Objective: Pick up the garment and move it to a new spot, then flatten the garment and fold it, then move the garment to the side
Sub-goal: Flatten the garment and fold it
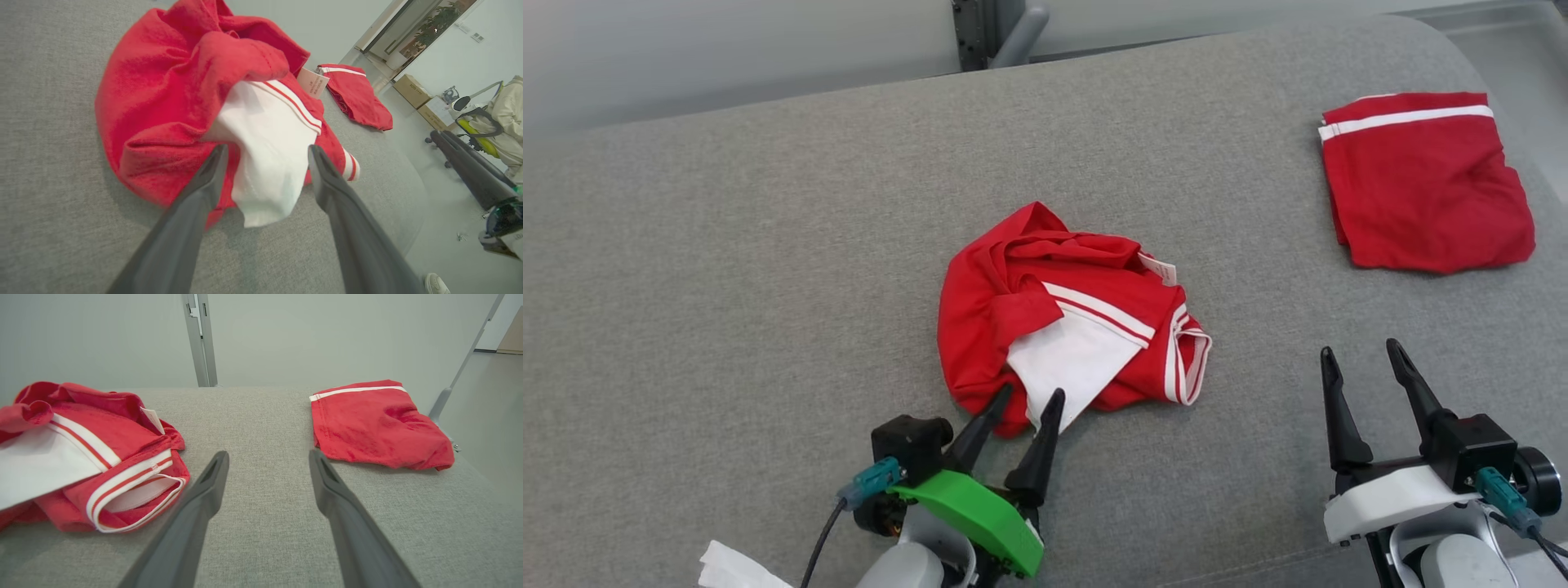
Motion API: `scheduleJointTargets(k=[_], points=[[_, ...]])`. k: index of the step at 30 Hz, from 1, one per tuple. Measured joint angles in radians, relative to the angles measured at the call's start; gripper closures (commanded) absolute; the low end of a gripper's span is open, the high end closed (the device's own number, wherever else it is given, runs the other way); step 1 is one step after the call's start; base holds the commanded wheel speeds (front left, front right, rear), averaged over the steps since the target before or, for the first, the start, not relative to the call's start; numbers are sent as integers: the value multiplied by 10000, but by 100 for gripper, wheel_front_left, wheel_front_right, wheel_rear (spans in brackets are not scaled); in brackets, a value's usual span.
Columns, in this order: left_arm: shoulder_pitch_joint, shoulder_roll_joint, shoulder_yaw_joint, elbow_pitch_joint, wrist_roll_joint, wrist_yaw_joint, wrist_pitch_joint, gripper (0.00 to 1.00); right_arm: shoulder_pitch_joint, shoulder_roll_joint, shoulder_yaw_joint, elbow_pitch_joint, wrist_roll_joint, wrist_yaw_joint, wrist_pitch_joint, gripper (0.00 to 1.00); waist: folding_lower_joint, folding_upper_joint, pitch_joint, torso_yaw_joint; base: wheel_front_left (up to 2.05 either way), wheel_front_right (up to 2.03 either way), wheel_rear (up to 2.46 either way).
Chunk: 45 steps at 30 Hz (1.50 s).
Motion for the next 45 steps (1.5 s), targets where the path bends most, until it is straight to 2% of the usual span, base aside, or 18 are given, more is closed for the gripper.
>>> scheduleJointTargets(k=[3,7,8,9,10,11,14,18,22,26,29,34,37,38,40,45], points=[[-330,12,58,600,173,142,-209,0,-50,4,-10,-8,58,0,0,0,0,0,189,-241,0,0,0],[-570,40,48,1045,305,86,-349,0,-70,6,-63,0,58,0,0,0,0,0,339,-438,0,0,0],[-587,40,10,1110,253,35,-391,4,-72,6,-90,10,58,0,0,0,0,0,372,-495,0,0,0],[-595,40,-58,1154,196,-10,-408,54,-79,6,-102,21,56,0,0,0,0,0,395,-546,0,0,0],[-604,40,-136,1158,82,-77,-412,96,-83,8,-113,40,58,0,0,0,0,0,407,-588,0,0,0],[-612,29,-171,1126,-73,-96,-435,100,-85,8,-128,67,58,0,0,0,0,0,403,-615,0,0,0],[-665,36,-194,732,-309,-169,-512,100,-74,12,-148,132,81,0,0,0,0,0,302,-627,0,0,0],[-709,65,261,-546,-1243,-180,-485,100,61,12,-184,161,148,0,0,0,0,0,169,-471,0,0,0],[-1123,514,851,-2395,-1837,-132,-33,100,170,17,-58,198,169,0,0,0,0,0,15,-230,0,0,0],[-1864,1181,1806,-3822,-2155,430,571,100,210,15,10,215,194,0,-2,0,0,0,-179,0,0,0,0],[-2651,1870,2458,-4374,-2015,940,1009,100,209,13,71,259,198,0,0,0,0,0,-339,126,0,0,0],[-3773,2686,3193,-4815,-1693,1572,1507,100,205,15,90,274,242,0,0,0,0,0,-528,216,0,0,0],[-4325,2940,3507,-4761,-1296,1946,1498,100,208,15,58,274,314,0,-2,0,0,0,-533,257,0,0,0],[-4505,2986,3524,-4734,-1183,2033,1469,100,210,15,56,274,318,0,0,0,0,0,-522,267,0,0,0],[-4826,2717,3519,-4706,-1187,2228,1354,100,216,13,29,276,330,0,0,0,0,0,-499,317,0,0,0],[-4968,1634,2282,-4397,-650,2585,1333,100,194,17,207,372,353,0,0,0,0,0,-400,381,0,0,0]])
